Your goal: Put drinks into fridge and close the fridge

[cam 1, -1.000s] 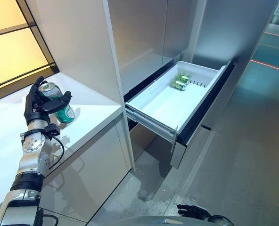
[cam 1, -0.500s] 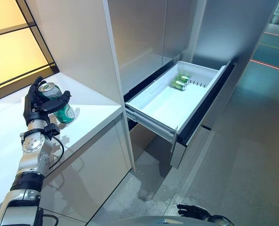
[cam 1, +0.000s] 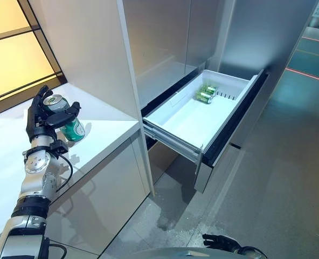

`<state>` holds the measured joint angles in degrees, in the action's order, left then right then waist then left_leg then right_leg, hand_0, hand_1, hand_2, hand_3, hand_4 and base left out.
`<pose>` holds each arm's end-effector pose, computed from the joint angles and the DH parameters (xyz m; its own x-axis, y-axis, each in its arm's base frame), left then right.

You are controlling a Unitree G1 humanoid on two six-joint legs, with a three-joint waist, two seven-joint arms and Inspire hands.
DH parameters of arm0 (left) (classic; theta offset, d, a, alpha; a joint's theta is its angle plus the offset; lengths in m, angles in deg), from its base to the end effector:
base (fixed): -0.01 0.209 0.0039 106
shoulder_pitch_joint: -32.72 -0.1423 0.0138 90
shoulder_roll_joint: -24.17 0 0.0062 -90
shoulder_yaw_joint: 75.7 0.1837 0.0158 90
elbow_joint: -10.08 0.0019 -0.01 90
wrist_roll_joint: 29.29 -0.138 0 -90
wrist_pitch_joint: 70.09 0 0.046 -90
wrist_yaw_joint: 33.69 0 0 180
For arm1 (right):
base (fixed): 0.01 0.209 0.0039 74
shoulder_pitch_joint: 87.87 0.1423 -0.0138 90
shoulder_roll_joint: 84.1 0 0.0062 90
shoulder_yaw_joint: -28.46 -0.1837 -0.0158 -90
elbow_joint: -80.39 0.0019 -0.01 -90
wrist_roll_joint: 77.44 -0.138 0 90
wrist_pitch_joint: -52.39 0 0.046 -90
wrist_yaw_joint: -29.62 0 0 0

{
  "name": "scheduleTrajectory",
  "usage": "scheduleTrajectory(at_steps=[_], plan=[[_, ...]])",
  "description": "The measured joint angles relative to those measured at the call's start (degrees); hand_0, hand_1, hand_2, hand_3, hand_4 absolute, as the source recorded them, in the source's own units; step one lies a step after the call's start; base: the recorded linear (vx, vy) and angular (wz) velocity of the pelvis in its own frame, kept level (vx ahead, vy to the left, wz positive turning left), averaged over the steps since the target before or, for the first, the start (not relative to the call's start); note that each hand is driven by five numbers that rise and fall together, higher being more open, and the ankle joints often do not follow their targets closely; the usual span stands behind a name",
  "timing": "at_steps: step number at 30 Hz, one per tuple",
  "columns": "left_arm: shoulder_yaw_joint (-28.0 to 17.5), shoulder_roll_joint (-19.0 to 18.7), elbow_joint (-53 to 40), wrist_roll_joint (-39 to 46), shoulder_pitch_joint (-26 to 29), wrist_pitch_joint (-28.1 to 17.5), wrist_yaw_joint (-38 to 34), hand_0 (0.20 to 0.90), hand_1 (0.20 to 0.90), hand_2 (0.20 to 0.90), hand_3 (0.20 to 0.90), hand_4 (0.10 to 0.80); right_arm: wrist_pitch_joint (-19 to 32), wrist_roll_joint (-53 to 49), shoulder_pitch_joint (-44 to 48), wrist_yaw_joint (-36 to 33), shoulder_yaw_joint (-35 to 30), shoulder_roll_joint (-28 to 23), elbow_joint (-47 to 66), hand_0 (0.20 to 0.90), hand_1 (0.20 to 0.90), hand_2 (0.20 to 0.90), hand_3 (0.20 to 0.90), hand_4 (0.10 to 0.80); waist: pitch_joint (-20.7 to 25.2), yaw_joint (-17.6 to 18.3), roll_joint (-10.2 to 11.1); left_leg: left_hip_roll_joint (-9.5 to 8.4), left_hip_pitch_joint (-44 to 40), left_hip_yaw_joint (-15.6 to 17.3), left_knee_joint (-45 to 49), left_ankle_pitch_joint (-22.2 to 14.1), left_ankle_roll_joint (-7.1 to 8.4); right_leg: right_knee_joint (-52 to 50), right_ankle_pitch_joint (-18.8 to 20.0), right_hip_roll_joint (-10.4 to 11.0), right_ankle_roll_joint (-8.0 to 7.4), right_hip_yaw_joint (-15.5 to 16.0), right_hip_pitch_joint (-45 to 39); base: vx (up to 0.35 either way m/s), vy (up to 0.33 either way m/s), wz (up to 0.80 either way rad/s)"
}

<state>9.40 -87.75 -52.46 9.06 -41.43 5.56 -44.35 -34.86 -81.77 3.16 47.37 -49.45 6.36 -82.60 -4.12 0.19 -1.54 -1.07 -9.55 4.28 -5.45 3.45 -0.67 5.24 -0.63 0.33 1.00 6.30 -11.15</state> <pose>0.2420 0.3138 0.0969 0.8755 0.4539 0.1657 -0.4458 0.8910 -0.0853 0.0719 -0.2326 -0.1139 0.2892 0.1156 -0.9503 -0.2384 0.9701 0.0455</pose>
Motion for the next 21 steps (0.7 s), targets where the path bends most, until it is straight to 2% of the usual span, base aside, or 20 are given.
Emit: scheduleTrajectory(at_steps=[21], plan=[[0.0, -1.0, 0.3, 0.4, 0.8, -0.1, 1.1, 0.9, 0.9, 0.9, 0.9, 0.8, 0.1, 0.0, 0.0, 0.0, 0.0, 0.0, -0.1, 0.9, 0.9, 0.9, 0.9, 0.8, 0.0, 0.1, 0.0, -0.01, 0.0, 0.0, 0.0, 0.0, 0.0, 0.0, 0.0, 0.0, 0.0, -0.1, 0.0, 0.0, 0.0, 0.0]])
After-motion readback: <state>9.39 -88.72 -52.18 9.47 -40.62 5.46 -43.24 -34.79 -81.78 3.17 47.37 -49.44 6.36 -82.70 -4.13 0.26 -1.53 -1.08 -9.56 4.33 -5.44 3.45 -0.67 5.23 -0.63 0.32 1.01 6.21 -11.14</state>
